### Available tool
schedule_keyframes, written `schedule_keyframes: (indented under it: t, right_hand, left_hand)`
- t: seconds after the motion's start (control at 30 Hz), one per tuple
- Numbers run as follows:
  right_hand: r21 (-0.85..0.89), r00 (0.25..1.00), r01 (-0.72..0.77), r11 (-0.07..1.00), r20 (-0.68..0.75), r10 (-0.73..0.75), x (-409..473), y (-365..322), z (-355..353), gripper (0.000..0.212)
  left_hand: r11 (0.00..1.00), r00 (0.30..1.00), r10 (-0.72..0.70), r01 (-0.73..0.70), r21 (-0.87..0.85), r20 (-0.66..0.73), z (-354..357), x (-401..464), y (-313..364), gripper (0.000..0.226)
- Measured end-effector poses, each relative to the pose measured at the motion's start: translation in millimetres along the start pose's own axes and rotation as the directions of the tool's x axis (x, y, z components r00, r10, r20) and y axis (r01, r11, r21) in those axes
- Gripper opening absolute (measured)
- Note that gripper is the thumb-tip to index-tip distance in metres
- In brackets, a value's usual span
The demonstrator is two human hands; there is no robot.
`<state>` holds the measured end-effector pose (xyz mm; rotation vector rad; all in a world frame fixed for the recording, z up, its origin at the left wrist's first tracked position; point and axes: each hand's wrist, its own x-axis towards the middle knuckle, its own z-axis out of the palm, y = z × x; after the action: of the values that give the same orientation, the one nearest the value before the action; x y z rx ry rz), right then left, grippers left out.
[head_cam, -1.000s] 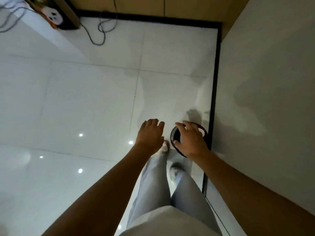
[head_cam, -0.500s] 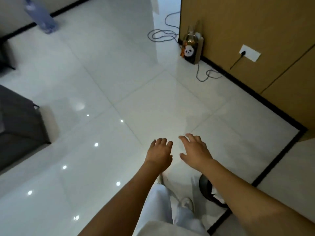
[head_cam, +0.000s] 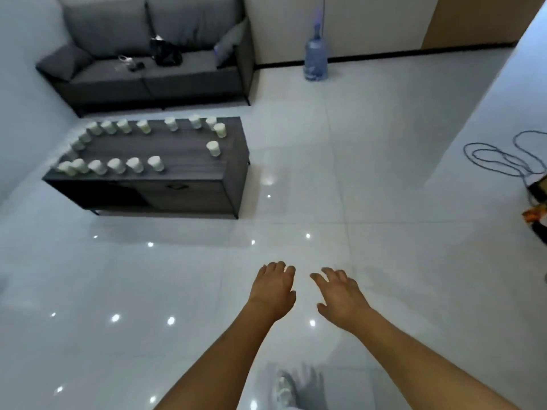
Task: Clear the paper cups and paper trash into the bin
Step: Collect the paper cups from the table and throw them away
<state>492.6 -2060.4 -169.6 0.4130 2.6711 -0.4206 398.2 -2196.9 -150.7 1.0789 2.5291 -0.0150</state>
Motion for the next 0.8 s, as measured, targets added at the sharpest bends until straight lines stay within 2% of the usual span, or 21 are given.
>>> schedule_keyframes:
  t: [0.27,0.53,0.8]
  right_hand:
    - [-0.007,0.982,0.190,0.982,-0.004,-0.190,150.9,-141.4,-58.9,0.066]
    - [-0.084,0.953,0.301,0.950,0.049,-0.298,311.7,-216.5,-113.5,0.065]
    - [-0.057,0.925,0.378,0.924,0.072,-0.373,474.1,-299.4,-181.5,0.064]
  left_hand:
    - [0.948,0.958,-0.285,0.279,-0.156,-0.018,-58.7,22.9,-184.2,0.052]
    - [0.861,0.892,-0.452,0.429,-0.273,-0.025,-101.6,97.5,-318.7,0.052]
    - [0.778,0.818,-0.573,0.530,-0.337,-0.036,-166.9,185.0,-450.9,0.053]
